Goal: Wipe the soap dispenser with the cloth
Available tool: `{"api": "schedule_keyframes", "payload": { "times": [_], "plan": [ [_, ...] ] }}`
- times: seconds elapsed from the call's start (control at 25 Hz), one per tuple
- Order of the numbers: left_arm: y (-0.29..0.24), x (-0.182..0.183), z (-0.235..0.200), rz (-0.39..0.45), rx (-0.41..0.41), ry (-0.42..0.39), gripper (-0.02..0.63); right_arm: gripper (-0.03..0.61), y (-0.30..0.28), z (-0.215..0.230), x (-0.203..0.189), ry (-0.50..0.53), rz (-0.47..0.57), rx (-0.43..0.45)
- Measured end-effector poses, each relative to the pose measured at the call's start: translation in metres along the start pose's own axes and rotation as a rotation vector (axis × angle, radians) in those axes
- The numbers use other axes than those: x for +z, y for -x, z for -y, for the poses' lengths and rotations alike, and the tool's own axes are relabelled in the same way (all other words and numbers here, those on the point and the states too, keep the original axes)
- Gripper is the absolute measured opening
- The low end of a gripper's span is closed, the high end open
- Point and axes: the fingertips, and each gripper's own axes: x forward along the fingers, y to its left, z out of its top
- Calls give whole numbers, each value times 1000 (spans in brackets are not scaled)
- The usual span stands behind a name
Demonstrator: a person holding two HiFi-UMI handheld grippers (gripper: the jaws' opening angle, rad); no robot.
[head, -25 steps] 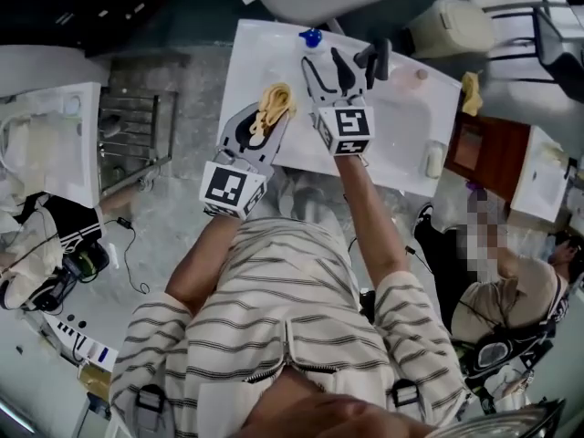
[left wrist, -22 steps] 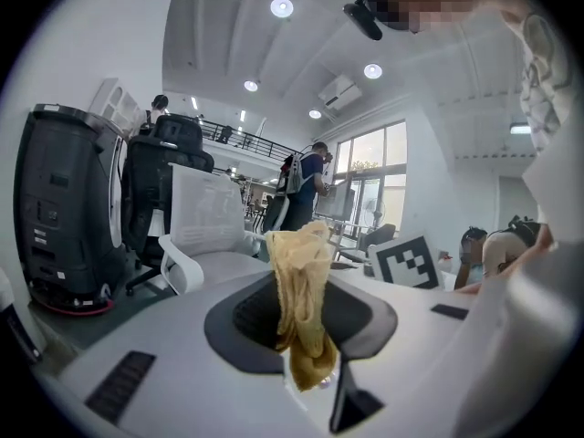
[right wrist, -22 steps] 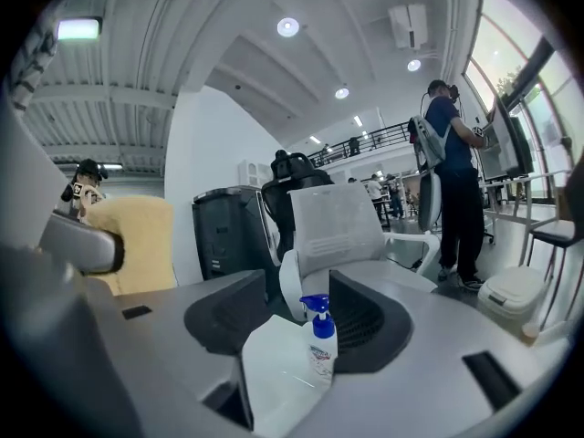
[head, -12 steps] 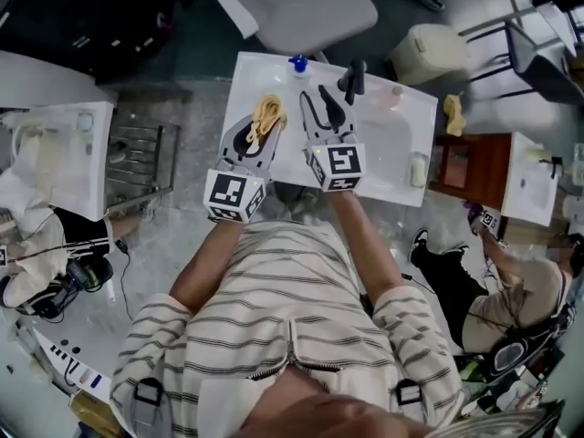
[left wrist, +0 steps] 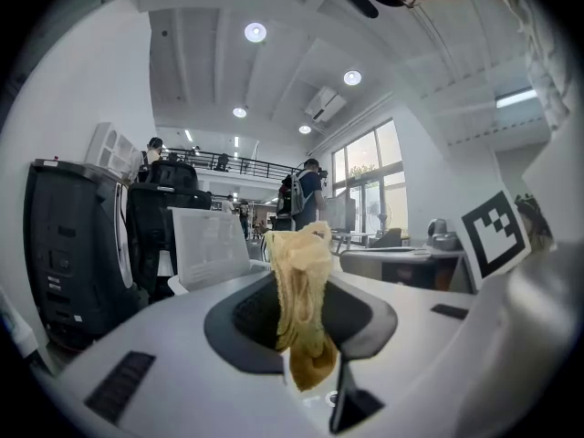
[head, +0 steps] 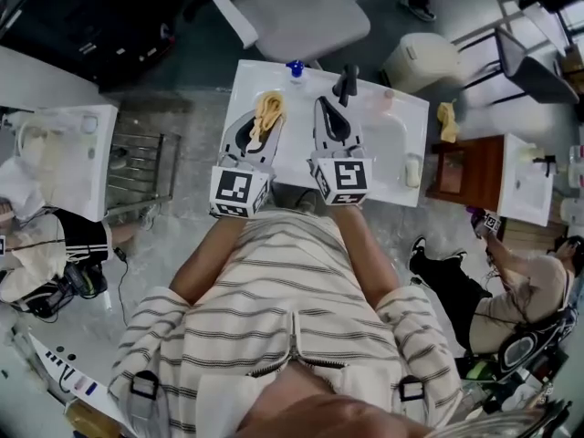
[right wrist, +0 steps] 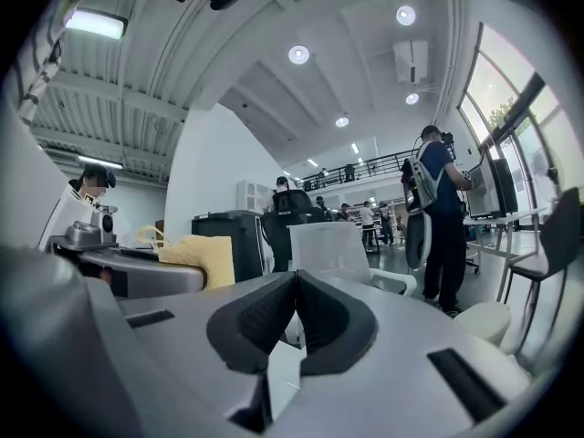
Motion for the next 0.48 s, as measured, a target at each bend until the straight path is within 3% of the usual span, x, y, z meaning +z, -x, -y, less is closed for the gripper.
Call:
{"api": "schedule_keyframes", "payload": {
  "times": [0.48],
  "plan": [
    [1, 12, 3, 28, 14, -12, 97, -12, 22, -2, 18, 4, 11, -17]
  ]
}}
